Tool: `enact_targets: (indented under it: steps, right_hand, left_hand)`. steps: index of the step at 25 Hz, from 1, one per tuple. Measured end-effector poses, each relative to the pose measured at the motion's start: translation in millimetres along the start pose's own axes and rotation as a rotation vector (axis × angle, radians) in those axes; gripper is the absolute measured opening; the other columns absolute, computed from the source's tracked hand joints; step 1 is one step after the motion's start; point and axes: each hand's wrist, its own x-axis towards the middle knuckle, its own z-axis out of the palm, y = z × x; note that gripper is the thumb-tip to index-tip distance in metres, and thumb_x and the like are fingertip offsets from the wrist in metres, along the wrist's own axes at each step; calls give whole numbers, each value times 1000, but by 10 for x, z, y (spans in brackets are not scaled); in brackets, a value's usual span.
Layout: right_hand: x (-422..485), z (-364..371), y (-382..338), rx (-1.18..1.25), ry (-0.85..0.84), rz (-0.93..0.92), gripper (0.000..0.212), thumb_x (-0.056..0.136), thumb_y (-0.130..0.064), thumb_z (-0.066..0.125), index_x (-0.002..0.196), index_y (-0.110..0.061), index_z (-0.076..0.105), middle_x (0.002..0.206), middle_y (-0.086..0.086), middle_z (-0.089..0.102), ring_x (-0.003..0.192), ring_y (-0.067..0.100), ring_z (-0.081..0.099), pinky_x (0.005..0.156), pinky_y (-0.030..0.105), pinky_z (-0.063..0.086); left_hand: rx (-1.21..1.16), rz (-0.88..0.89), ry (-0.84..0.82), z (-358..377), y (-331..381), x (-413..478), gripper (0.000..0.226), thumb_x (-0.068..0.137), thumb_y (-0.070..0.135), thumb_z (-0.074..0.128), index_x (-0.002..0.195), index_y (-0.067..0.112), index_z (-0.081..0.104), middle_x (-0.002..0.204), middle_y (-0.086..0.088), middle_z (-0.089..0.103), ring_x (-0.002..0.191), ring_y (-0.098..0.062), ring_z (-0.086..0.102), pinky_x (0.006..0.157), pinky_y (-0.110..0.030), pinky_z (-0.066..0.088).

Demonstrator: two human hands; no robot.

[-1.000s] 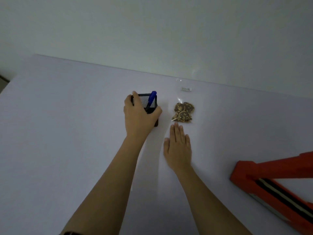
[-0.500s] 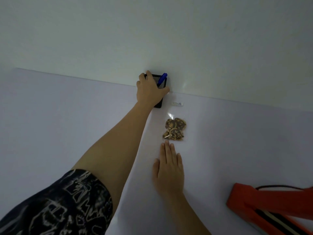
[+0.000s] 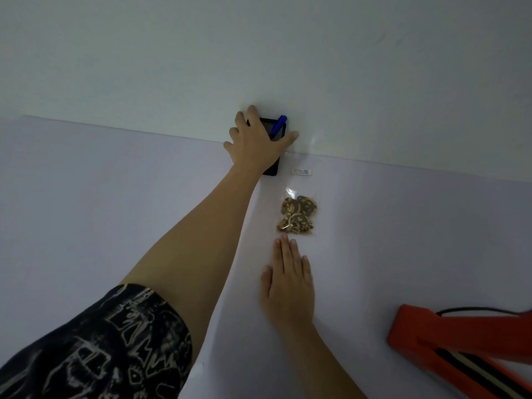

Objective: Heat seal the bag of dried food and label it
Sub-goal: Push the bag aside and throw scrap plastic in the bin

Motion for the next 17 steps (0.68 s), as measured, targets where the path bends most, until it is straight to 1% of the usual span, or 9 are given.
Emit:
enact_targets:
  steps: [1, 2, 5, 7, 9, 12, 13, 15, 17]
  right_hand:
    - [2, -12, 1, 6, 2, -3, 56, 90, -32, 30, 141, -8, 33, 148, 6, 36, 138, 20, 31, 109, 43, 22]
    - [11, -27, 0, 11, 5, -7, 56, 91, -31, 30, 141, -8, 33, 149, 6, 35, 138, 21, 30, 110, 43, 22]
    - [24, -50, 1, 16, -34, -12, 56, 92, -31, 25, 143, -7, 28, 152, 7, 29, 141, 22, 25, 111, 41, 16]
    - [22, -61, -3, 0, -58, -12, 58, 92, -33, 18, 143, -6, 25, 153, 8, 24, 142, 23, 21, 113, 41, 13]
    - [21, -73, -5, -6, -115, -19, 58, 94, -34, 14, 145, -6, 17, 156, 8, 15, 144, 23, 13, 115, 41, 10]
    - [-126, -88, -18, -14, -194, -14, 56, 99, -32, 22, 147, -8, 8, 157, 8, 4, 145, 23, 2, 116, 41, 5]
    - [-241, -93, -40, -6, -198, -12, 56, 99, -32, 22, 147, -7, 9, 157, 9, 5, 145, 24, 3, 116, 42, 6]
    - [-559, -94, -122, 12, -177, -6, 58, 96, -35, 16, 146, -6, 16, 156, 11, 12, 144, 26, 9, 115, 44, 11]
    - [-870, -84, -192, 36, -158, 15, 63, 91, -37, 12, 143, -5, 25, 154, 13, 21, 142, 28, 18, 113, 46, 19]
  left_hand:
    - [-20, 9, 20, -48, -15, -57, 96, 74, 70, 54, 143, 11, 21, 149, -15, 25, 131, -35, 31, 102, -54, 32]
    - [-70, 39, 37, -96, -46, -130, 92, 79, 65, 53, 144, 9, 21, 151, -16, 22, 134, -34, 28, 104, -51, 30]
    - [-185, 164, 26, -183, -295, -540, 68, 92, 38, 53, 142, 1, 27, 151, -19, 24, 136, -31, 26, 109, -36, 26]
    - [-188, 195, -12, -189, -570, -954, 59, 95, 28, 50, 142, 0, 29, 151, -18, 27, 138, -28, 27, 109, -26, 19]
    - [-161, 174, -63, -190, -891, -1452, 55, 97, 26, 47, 142, 1, 29, 150, -16, 30, 139, -26, 27, 111, -25, 17]
    - [-89, 153, -153, -269, -1358, -2215, 49, 97, 23, 46, 140, 3, 36, 147, -14, 37, 136, -27, 33, 112, -29, 22]
    - [-66, 162, -182, -329, -1507, -2457, 47, 96, 22, 47, 139, 3, 39, 145, -15, 41, 133, -28, 37, 110, -30, 25]
    - [-13, 196, -221, -466, -1793, -2899, 45, 95, 22, 49, 134, 2, 46, 138, -17, 49, 126, -32, 46, 106, -30, 31]
    - [47, 233, -241, -546, -1995, -3248, 49, 91, 31, 46, 130, 2, 52, 130, -18, 56, 117, -33, 54, 100, -33, 40]
